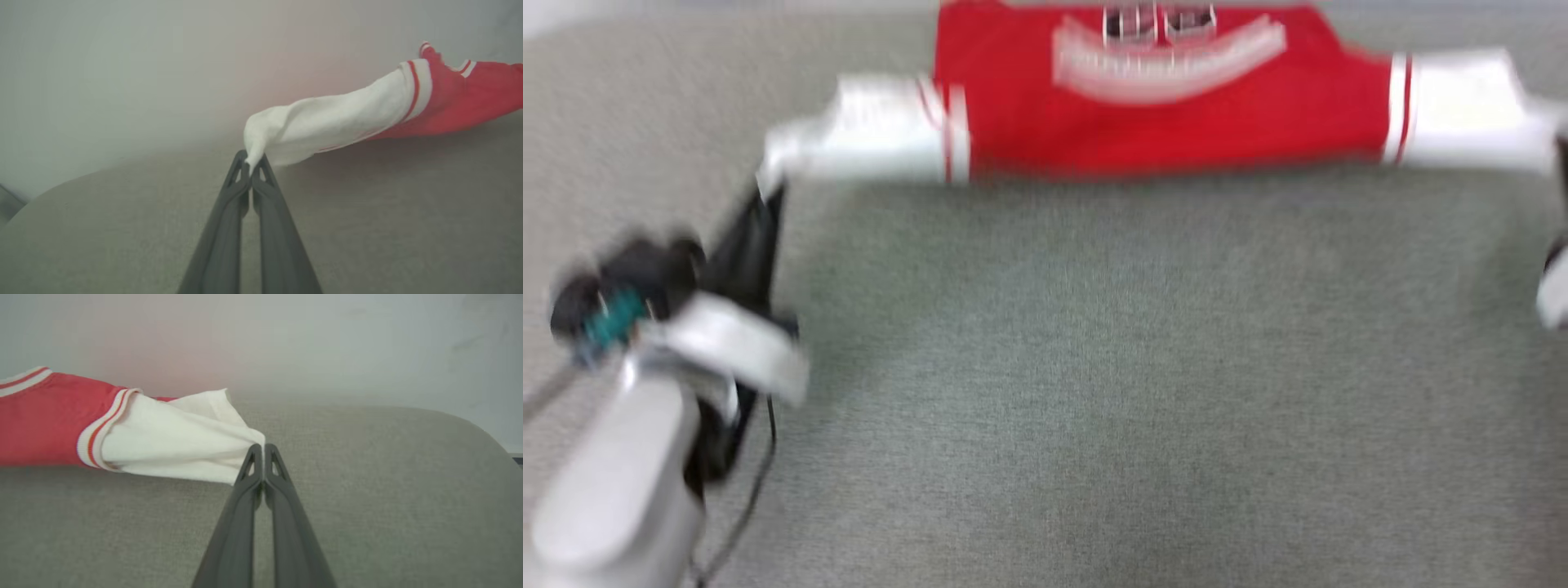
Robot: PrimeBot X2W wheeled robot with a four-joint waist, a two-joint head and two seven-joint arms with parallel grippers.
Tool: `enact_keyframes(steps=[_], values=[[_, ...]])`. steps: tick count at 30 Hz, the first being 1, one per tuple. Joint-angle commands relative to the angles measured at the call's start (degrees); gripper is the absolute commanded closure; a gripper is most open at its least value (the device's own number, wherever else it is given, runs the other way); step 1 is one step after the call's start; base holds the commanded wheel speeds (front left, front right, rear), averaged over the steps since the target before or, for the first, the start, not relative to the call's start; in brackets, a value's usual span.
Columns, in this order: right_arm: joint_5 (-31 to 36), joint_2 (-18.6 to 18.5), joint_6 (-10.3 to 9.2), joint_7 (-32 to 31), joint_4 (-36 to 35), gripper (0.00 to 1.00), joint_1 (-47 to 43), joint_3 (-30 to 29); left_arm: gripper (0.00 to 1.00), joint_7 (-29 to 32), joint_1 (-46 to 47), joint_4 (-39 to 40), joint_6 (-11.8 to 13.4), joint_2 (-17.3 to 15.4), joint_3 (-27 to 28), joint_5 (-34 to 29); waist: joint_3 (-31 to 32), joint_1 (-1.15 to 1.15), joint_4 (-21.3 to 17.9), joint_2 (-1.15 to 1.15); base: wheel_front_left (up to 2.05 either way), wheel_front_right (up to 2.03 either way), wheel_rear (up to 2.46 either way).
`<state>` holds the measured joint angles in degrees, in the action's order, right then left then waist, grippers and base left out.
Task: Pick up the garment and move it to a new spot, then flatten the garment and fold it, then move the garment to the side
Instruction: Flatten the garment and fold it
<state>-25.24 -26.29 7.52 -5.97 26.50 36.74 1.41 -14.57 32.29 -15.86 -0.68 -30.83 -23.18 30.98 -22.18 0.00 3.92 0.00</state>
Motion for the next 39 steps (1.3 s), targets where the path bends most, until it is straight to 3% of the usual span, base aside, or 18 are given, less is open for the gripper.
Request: enact_keyframes(steps=[1,16,24,29,30,31,39], values=[[-0.6,-0.9,-0.06,-0.9,-1.6,1.0,-6.2,-0.1,1.0,0.9,-5.9,2.2,1.3,-1.1,-0.1,1.0,5.5,0.0,-0.1,0.0,0.0,0.0,0.0],[-5.8,-4.8,-0.08,-9.0,-14.1,1.0,-33.9,-2.9,1.0,4.0,-31.6,8.7,6.5,-5.4,-1.3,5.0,14.1,0.0,-0.4,0.0,0.0,0.0,0.0],[-7.9,-6.4,-0.08,-16.1,-23.0,1.0,-45.4,-4.9,1.0,6.1,-38.6,12.3,5.8,-6.4,-3.0,7.3,15.2,0.0,-0.2,0.0,0.0,0.0,0.0],[-7.2,-6.1,-0.07,-17.5,-25.1,0.98,-47.6,-5.1,1.0,6.7,-39.3,12.8,5.3,-5.7,-4.5,7.2,15.2,0.0,0.0,0.0,0.0,0.0,0.0],[-6.3,-6.6,-0.06,-17.3,-25.6,0.39,-47.6,-4.6,1.0,6.8,-38.9,12.9,5.1,-5.5,-4.7,7.3,15.2,0.0,0.2,0.0,0.0,0.0,0.0],[-6.3,-6.7,-0.07,-18.2,-25.4,0.0,-47.9,-4.0,1.0,7.0,-38.5,13.1,4.8,-5.4,-5.0,7.3,15.3,0.0,0.4,0.0,0.0,0.0,0.0],[-7.4,-8.6,-0.04,-21.4,-32.2,0.0,-42.6,-5.6,1.0,8.6,-36.8,18.9,4.0,-5.1,-6.2,7.5,13.2,0.0,3.9,0.0,0.0,0.0,0.0]])
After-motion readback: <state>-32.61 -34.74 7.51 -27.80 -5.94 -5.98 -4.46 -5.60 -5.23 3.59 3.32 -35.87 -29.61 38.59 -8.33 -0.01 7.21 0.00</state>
